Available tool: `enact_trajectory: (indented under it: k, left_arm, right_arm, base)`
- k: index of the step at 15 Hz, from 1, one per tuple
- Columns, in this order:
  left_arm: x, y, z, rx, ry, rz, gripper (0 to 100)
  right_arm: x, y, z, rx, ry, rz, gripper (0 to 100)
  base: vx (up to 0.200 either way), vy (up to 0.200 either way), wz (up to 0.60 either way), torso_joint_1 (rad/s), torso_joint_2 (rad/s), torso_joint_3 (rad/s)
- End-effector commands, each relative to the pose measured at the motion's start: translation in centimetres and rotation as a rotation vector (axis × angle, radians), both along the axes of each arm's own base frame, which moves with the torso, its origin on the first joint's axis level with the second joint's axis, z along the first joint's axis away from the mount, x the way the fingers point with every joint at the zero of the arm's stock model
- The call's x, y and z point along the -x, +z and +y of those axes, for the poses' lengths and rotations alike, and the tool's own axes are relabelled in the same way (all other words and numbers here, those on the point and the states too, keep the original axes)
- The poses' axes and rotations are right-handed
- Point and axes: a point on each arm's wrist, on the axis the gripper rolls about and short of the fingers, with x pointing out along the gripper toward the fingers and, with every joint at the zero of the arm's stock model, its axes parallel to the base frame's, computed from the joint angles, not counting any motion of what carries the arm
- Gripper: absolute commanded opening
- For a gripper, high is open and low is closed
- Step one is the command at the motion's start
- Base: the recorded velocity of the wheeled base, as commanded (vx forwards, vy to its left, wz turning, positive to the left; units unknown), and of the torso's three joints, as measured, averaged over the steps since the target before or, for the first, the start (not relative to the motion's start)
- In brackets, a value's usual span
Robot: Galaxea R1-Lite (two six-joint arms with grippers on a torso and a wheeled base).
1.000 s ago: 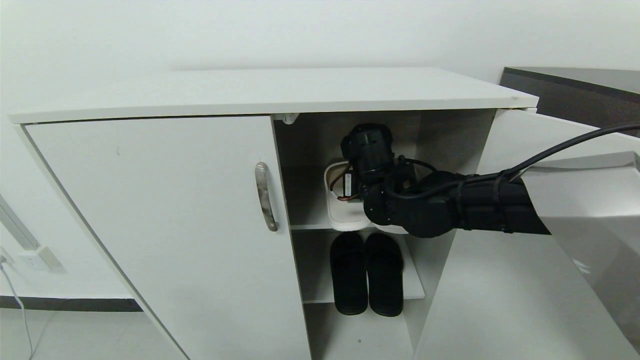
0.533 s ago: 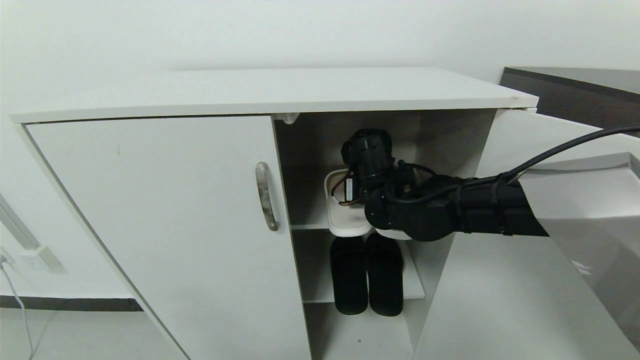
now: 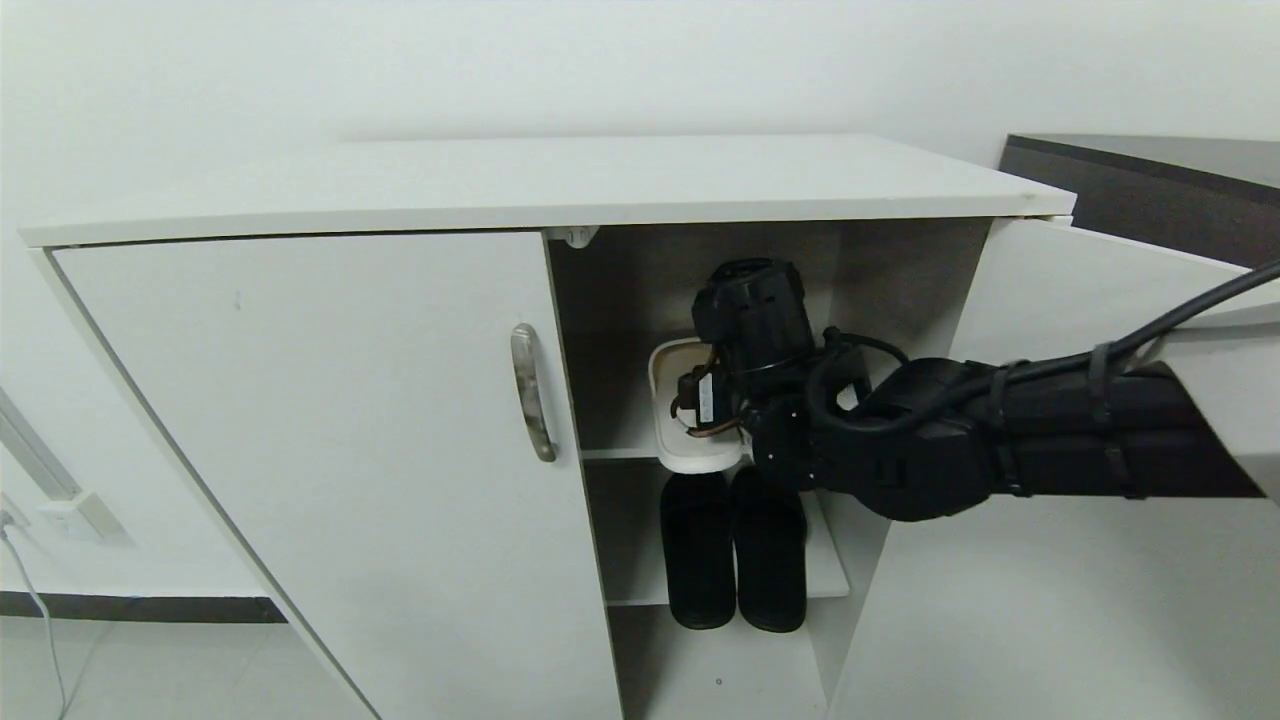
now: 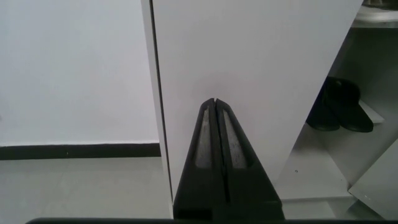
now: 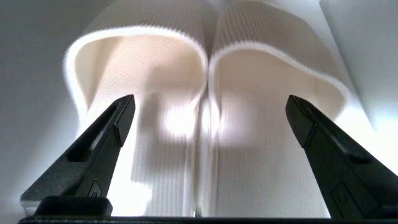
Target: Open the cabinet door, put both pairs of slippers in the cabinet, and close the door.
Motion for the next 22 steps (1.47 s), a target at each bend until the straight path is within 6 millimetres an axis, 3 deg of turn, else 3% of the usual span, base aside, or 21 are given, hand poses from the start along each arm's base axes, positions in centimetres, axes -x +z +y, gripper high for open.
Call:
enact_trajectory:
  k: [1, 6, 9, 10, 22]
  left_arm:
    - [0.0, 0.0, 0.0, 0.001, 0.001, 0.001, 0]
    - [0.0, 0.0, 0.0, 0.001, -0.001, 0.001, 0]
    - [0.0, 0.0, 0.0, 0.001, -0.001, 0.001, 0]
    - [0.0, 0.0, 0.0, 0.001, -0.004, 0.001, 0]
    - [0.0, 0.0, 0.0, 0.001, -0.001, 0.001, 0]
  right_arm:
    - [3.1, 1.7, -1.4, -0.02, 0.035, -0.021, 100]
    - [8.3, 0.7, -4.0, -0.075, 0.196, -0.07, 100]
    - [9.7, -1.0, -4.5, -0.085, 0.271, -0.092, 100]
    - [9.9, -1.4, -4.1, -0.087, 0.282, -0.093, 0]
    - [10.5, -2.8, -3.8, -0.062, 0.295, -0.072, 0]
  base:
    - [0.0, 0.0, 0.0, 0.0, 0.0, 0.0]
    - [0.0, 0.0, 0.0, 0.0, 0.0, 0.0]
    - [0.0, 0.0, 0.0, 0.0, 0.0, 0.0]
    - [0.0, 0.0, 0.0, 0.0, 0.0, 0.0]
    - [-0.017, 0.0, 0.0, 0.0, 0.0, 0.0]
